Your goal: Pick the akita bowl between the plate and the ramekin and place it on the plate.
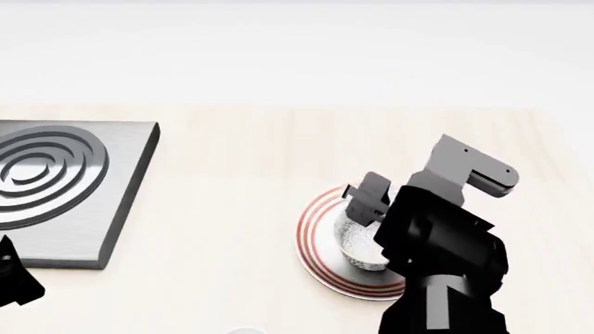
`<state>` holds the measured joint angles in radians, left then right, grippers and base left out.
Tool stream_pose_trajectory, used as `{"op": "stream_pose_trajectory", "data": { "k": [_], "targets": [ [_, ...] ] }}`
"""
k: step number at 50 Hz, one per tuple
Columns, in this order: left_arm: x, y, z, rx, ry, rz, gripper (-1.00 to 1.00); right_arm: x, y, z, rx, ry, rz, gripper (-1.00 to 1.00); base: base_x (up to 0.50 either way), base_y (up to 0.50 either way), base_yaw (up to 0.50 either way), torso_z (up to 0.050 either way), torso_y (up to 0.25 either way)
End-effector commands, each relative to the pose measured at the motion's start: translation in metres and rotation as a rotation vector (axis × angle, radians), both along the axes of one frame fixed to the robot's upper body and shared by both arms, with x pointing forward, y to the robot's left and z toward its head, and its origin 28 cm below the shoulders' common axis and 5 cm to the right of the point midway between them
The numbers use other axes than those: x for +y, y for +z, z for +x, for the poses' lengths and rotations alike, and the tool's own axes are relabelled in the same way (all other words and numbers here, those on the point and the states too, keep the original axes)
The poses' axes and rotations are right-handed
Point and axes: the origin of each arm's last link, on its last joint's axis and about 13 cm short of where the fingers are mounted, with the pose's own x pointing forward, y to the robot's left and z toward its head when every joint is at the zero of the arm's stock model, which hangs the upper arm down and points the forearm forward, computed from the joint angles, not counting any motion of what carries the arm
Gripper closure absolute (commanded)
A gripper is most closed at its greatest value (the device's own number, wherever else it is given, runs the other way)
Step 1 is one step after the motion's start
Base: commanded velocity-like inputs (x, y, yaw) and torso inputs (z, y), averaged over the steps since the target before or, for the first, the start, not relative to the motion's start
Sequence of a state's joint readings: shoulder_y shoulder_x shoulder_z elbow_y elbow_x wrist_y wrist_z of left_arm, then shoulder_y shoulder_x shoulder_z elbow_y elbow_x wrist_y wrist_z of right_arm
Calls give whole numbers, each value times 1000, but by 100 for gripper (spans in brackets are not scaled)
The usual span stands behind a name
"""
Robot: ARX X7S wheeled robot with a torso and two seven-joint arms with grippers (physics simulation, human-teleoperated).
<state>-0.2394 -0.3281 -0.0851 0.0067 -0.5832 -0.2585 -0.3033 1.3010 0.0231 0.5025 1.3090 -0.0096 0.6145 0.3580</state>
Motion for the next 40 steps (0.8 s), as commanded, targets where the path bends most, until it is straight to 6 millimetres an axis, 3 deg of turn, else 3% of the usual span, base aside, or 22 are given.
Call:
{"op": "stream_pose_trajectory", "data": {
  "k": [1,17,27,40],
  "targets": [
    [0,0,0,2,2,-3,-100,-3,19,4,-22,27,-77,-100,0,0,0,0,0],
    [0,1,-1,3,2,-4,-100,-5,37,10,-108,78,-218,-100,0,0,0,0,0],
    [0,2,-2,1,1,-1,-100,-5,42,-19,-188,113,-302,-100,0,0,0,0,0],
    [0,1,-1,-2,-3,3,-100,-5,32,-61,-337,136,-402,-100,0,0,0,0,0]
  ]
}}
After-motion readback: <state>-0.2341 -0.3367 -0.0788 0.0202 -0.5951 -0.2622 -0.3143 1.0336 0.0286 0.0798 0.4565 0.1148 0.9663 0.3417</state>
